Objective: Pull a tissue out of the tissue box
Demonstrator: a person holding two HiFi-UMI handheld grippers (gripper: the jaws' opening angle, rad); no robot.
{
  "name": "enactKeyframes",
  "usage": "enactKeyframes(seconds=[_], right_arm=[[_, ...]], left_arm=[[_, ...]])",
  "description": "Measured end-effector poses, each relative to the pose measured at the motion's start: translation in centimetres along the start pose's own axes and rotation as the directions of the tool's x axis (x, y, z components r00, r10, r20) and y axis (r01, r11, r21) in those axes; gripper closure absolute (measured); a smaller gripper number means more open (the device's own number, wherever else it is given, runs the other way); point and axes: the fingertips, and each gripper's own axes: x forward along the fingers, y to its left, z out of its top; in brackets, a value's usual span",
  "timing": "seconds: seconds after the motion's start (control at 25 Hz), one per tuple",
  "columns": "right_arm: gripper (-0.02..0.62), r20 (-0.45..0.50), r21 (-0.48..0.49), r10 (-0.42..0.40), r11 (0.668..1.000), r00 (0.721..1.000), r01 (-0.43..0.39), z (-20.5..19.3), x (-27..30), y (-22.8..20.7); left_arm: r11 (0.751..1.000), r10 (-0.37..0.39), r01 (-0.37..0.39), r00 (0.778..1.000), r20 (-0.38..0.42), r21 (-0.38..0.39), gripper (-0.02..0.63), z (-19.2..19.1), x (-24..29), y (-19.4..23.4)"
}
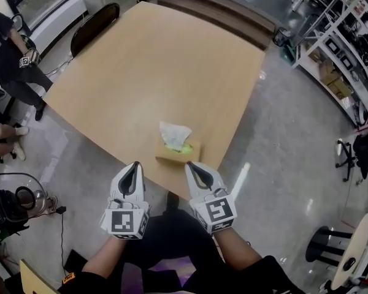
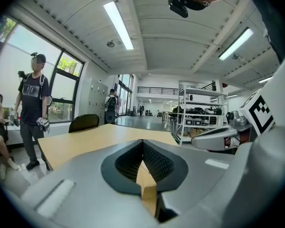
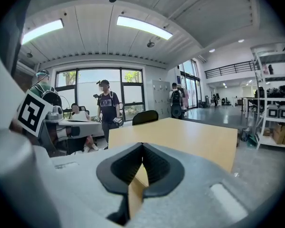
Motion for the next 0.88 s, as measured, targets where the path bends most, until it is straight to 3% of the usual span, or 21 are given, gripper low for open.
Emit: enactKeyframes(seconds=[0.12,0.24,0.4,0.88], right_arm=[[0.601,-0.023,0.000,0.047,0.999,0.999,-0.047,-0.4,0.9,-1.3],[0.517,-0.059,0.022,0.088,0.996,0.994,-0.087,-0.9,2.0,-2.2],[0.491,-0.119,0.016,0.112,0.994,0.987,-0.111,-1.9,4.4,-2.3],[0.434,-0.333,0.001,0.079,0.997,0.940,-0.083,-6.7,11.4,-5.1]], left_arm=[[1.000,0.011,-0.011,1.000,-0.005,0.008,0.588,-0.4,0.9,-0.6],[1.000,0.020,-0.020,1.000,-0.020,0.011,0.586,-0.7,1.9,-0.7],[1.000,0.023,-0.023,0.998,-0.050,0.010,0.529,-1.3,2.7,0.2],[1.000,-0.011,0.015,0.978,-0.207,0.019,0.528,-6.7,8.3,3.2]])
